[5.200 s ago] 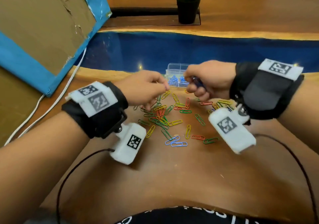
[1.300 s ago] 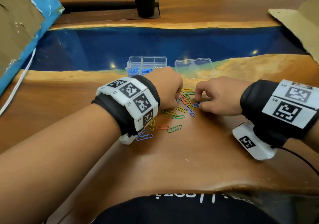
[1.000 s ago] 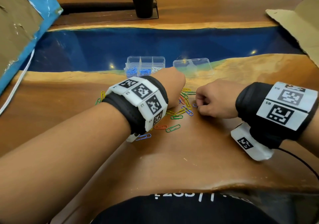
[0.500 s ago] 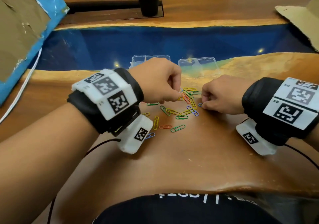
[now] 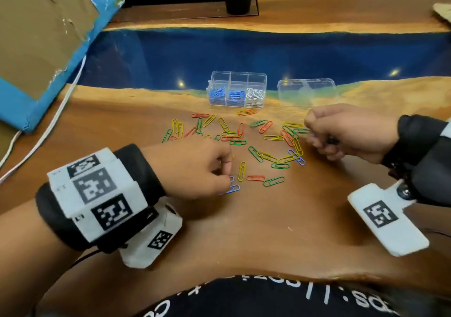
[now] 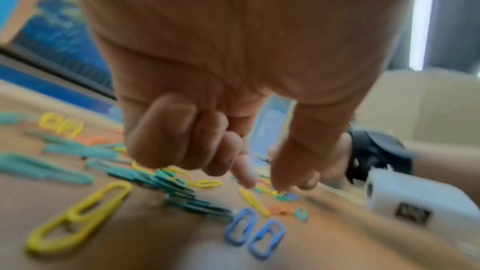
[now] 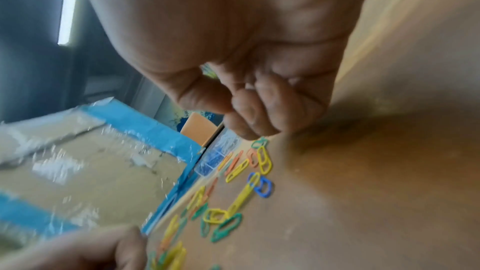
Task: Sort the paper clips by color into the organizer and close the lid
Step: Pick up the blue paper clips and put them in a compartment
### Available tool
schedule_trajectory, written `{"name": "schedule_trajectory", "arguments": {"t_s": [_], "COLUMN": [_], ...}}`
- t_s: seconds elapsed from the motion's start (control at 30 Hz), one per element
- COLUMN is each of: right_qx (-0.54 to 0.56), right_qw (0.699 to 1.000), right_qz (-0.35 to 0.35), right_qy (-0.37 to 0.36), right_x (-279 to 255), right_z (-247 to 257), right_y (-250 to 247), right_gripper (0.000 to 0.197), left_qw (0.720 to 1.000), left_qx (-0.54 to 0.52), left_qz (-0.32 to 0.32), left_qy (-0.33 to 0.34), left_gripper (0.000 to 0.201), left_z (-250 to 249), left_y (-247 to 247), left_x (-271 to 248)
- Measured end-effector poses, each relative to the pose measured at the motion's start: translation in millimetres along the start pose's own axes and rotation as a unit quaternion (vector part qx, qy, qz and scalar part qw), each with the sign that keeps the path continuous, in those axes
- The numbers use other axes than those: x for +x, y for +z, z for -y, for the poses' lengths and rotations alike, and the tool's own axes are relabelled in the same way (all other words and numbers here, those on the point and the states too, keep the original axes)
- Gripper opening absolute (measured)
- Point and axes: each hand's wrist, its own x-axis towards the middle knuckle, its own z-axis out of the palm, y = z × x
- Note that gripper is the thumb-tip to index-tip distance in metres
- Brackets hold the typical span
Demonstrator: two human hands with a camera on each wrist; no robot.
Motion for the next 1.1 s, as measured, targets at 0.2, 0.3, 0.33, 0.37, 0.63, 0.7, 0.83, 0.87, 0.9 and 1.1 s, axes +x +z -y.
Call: {"name": "schedule_trajectory", "arguments": {"t_s": [0.2, 0.3, 0.33, 0.37, 0.63, 0.7, 0.83, 0.87, 0.9, 1.1], "right_qx": [-0.349, -0.404, -0.406, -0.406, -0.429, -0.436, -0.443, -0.443, -0.443, -0.441], "right_qw": [0.935, 0.913, 0.912, 0.912, 0.902, 0.897, 0.894, 0.894, 0.894, 0.895], "right_qz": [-0.040, -0.042, -0.041, -0.040, -0.039, -0.055, -0.055, -0.050, -0.047, -0.060], "right_qy": [-0.048, -0.041, -0.038, -0.036, -0.035, -0.044, -0.046, -0.045, -0.043, -0.043], "right_x": [-7, -10, -10, -10, -10, -10, -9, -9, -9, -9], "right_z": [2, 3, 3, 4, 6, 8, 10, 10, 10, 10], "right_y": [11, 16, 16, 16, 15, 15, 16, 16, 17, 12], "right_gripper": [0.016, 0.020, 0.019, 0.019, 0.011, 0.008, 0.012, 0.013, 0.012, 0.010], "left_qw": [0.995, 0.995, 0.995, 0.995, 0.996, 0.990, 0.974, 0.971, 0.965, 0.940], "left_qx": [0.097, 0.090, 0.087, 0.083, -0.078, -0.134, -0.224, -0.239, -0.260, -0.339], "left_qz": [-0.034, -0.044, -0.046, -0.046, -0.044, -0.040, -0.034, -0.029, -0.024, -0.011], "left_qy": [0.020, 0.014, 0.014, 0.015, 0.005, 0.005, 0.004, 0.003, 0.005, 0.029], "left_gripper": [0.007, 0.009, 0.009, 0.009, 0.014, 0.015, 0.021, 0.020, 0.019, 0.024], "left_z": [-4, -6, -5, -4, 4, 8, 17, 18, 19, 26], "left_y": [8, 6, 5, 5, -9, -10, -6, -4, -3, 3], "left_x": [5, 5, 5, 5, -3, -4, -5, -5, -5, -2]}}
